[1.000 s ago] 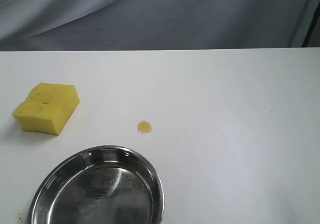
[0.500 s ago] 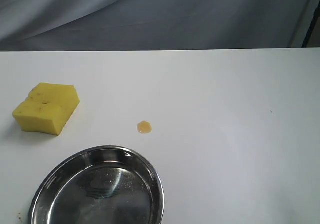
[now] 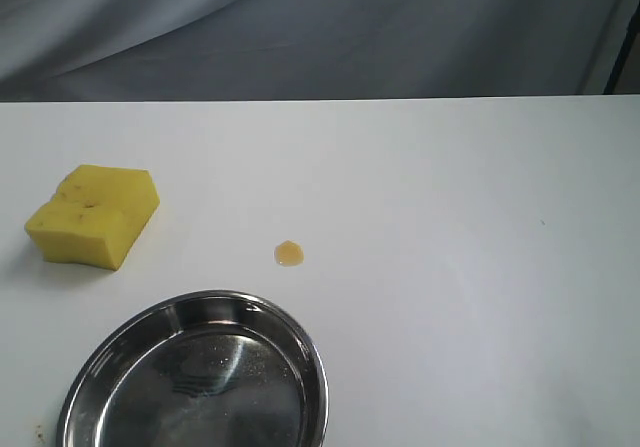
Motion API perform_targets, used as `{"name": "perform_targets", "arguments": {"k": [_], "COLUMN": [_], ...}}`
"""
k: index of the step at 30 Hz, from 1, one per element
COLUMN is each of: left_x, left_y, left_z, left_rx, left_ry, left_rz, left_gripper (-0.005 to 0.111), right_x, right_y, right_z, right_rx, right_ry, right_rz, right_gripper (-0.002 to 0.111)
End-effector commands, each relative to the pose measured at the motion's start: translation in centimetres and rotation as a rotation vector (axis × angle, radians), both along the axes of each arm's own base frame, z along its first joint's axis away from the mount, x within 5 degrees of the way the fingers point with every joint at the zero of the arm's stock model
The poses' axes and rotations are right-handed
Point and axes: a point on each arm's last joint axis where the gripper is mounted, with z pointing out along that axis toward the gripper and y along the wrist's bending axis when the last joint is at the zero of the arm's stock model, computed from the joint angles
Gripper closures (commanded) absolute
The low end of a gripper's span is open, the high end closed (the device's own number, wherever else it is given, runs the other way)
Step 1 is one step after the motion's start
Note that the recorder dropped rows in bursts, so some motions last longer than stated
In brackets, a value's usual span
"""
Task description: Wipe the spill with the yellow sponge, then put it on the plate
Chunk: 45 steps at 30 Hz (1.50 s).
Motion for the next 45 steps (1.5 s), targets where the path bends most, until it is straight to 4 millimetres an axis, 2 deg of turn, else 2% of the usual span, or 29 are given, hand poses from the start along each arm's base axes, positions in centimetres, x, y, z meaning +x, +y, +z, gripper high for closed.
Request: {"name": "perform_targets", "arguments": {"k": [1, 3, 5, 9, 11, 16, 23, 29, 32, 38, 45], "left_x": [3.3, 6.4, 9.3, 15.0, 17.2, 20.3, 25.2, 30.5, 32.9, 36.3, 37.6], "left_y": [0.9, 1.2, 1.1, 0.9, 0.7, -0.1, -0.8, -2.0, -2.4, -2.5, -2.5], "left_z": [2.2, 2.0, 0.8, -3.3, -5.3, -6.6, -6.0, -5.4, -5.8, -8.6, -12.5], "left_rx": [0.14, 0.196, 0.197, 0.171, 0.154, 0.053, 0.024, -0.059, -0.081, -0.089, -0.086], "left_ry": [0.43, 0.655, 0.781, 0.992, 1.107, 1.203, 1.316, 1.287, 1.271, 1.284, 1.355], "left_rz": [0.071, 0.085, 0.079, 0.079, 0.065, 0.026, -0.029, -0.116, -0.153, -0.147, -0.148], "left_gripper": [0.107, 0.107, 0.107, 0.107, 0.107, 0.107, 0.107, 0.107, 0.107, 0.097, 0.076], "right_x": [0.0, 0.0, 0.0, 0.0, 0.0, 0.0, 0.0, 0.0, 0.0, 0.0, 0.0], "right_y": [0.0, 0.0, 0.0, 0.0, 0.0, 0.0, 0.0, 0.0, 0.0, 0.0, 0.0], "right_z": [-0.1, -0.1, -0.1, -0.1, -0.1, -0.1, -0.1, -0.1, -0.1, -0.1, -0.1], "right_rx": [0.002, 0.002, 0.002, 0.0, 0.0, 0.0, 0.002, 0.002, 0.002, 0.0, 0.0], "right_ry": [-0.002, -0.002, -0.002, -0.002, -0.002, -0.002, -0.002, -0.002, -0.002, -0.002, -0.002], "right_rz": [-0.009, -0.009, -0.009, -0.008, -0.008, -0.008, -0.009, -0.009, -0.009, -0.009, -0.009], "right_gripper": [0.108, 0.108, 0.108, 0.108, 0.108, 0.108, 0.108, 0.108, 0.108, 0.108, 0.108]}}
